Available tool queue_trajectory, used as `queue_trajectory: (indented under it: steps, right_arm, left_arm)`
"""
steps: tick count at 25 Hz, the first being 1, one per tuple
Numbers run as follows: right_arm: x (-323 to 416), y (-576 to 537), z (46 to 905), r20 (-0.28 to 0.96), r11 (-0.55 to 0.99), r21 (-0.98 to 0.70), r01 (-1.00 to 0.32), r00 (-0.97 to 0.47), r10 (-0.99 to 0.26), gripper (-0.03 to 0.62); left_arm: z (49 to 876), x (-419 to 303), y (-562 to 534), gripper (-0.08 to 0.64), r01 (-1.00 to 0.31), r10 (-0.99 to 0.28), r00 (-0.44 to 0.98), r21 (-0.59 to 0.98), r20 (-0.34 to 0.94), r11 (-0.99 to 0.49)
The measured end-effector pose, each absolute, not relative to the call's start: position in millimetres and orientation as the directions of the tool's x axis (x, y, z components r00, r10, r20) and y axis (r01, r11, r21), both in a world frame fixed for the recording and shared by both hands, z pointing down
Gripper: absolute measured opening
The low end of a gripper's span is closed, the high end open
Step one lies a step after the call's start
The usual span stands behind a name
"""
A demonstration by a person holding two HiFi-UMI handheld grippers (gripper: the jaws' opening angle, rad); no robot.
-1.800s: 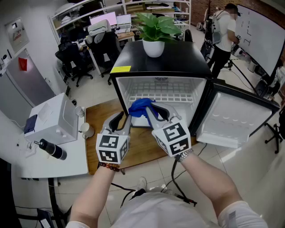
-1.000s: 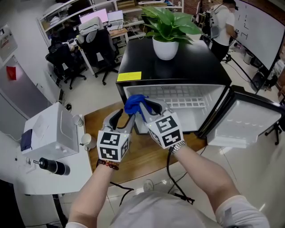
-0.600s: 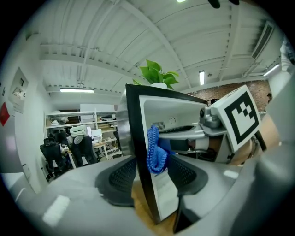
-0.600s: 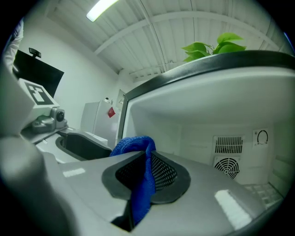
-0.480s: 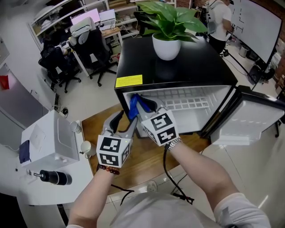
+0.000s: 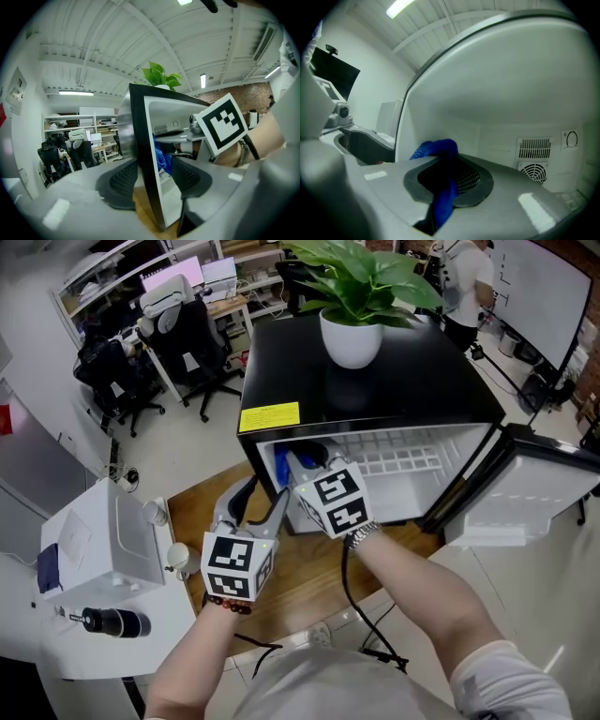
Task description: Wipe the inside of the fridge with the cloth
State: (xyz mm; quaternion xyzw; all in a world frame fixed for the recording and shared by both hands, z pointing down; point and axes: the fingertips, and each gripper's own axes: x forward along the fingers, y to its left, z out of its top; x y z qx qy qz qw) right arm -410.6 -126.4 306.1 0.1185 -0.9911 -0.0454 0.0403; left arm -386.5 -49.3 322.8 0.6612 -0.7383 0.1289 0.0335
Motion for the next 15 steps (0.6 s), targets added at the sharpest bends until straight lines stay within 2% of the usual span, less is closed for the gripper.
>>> queue_trajectory:
  steps: [15]
  right_arm:
    - [-439,-164,312,0.107,0.954,0.125,-0.272,-0.952,-0.286,0.032]
  left_arm:
    - [322,-393,-58,0.239,-0.986,-0.972,-0.130,-0.126,0.194,0.106]
